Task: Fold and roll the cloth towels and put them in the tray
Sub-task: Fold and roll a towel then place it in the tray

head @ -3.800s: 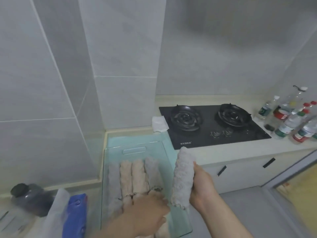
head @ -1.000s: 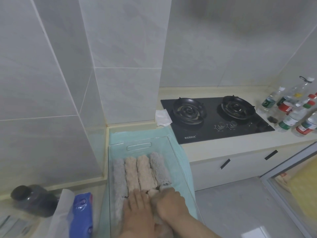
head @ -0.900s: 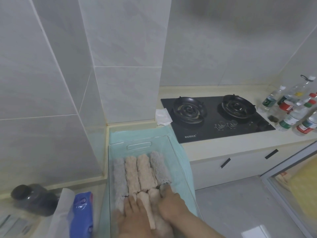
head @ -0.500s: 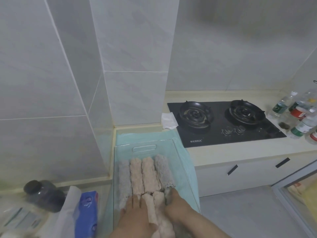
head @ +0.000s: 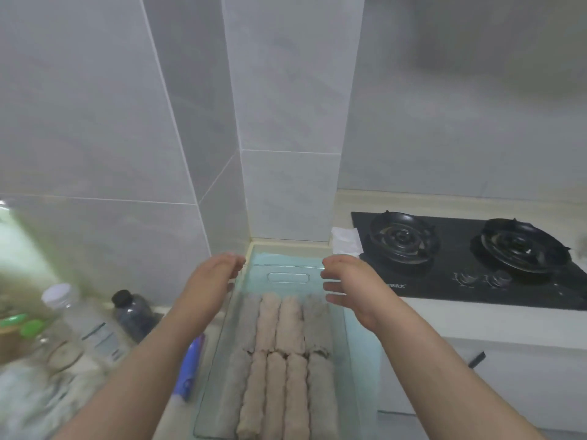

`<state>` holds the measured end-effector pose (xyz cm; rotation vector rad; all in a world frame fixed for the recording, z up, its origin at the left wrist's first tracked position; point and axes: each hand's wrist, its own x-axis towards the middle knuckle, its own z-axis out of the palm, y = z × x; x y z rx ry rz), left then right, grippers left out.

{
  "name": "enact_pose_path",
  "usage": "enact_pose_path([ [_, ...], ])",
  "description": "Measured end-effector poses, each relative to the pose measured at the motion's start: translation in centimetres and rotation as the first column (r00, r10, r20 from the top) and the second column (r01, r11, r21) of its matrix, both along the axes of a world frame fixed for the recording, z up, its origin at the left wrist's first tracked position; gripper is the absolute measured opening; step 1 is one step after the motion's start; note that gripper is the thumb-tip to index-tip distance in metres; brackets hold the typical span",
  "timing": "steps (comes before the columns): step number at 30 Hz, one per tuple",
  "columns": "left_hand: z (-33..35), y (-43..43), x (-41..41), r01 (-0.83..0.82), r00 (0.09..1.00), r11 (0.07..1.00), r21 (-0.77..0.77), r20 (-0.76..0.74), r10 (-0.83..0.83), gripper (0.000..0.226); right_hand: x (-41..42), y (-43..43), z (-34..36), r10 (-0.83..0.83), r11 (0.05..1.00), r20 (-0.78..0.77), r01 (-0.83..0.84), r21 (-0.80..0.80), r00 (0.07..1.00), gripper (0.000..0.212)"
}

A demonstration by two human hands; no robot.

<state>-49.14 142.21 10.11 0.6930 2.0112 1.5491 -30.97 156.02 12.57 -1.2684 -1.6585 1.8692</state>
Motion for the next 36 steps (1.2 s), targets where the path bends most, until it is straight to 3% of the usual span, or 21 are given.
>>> enact_pose_path([
  [10, 3.5, -4.8, 9.8, -0.321, 0.943, 0.92, 0.225, -0.017, 0.333, 0.04, 7.3, 0.8, 3.1, 0.279, 0.953, -0.127, -0.259, 0.154, 0.952, 0.018],
  [21, 7.0, -18.0, 20.0, -0.615, 0.747, 0.736, 0.284, -0.09, 0.659, 0.047, 9.5, -4.6, 8.6, 0.462, 0.885, -0.292, -0.412, 0.217, 0.838, 0.014],
  [25, 8.3, -25.5, 22.8, -0.706, 0.645, 0.636, 0.312, -0.087, 0.759, 0.046, 8.3, -11.7, 10.2, 0.621, 0.783, -0.332, -0.54, 0.309, 0.71, 0.014],
  [29, 8.9, -33.9, 27.1, -0.817, 0.464, 0.477, 0.325, -0.12, 0.878, 0.043, 7.6, -21.9, 10.9, 0.785, 0.619, -0.318, -0.694, 0.367, 0.532, 0.016],
  [36, 6.5, -50.7, 38.4, -0.954, 0.169, 0.187, 0.233, -0.094, 0.981, 0.038, 10.0, -43.0, 9.2, 0.959, 0.249, -0.232, -0.879, 0.406, 0.164, 0.015],
])
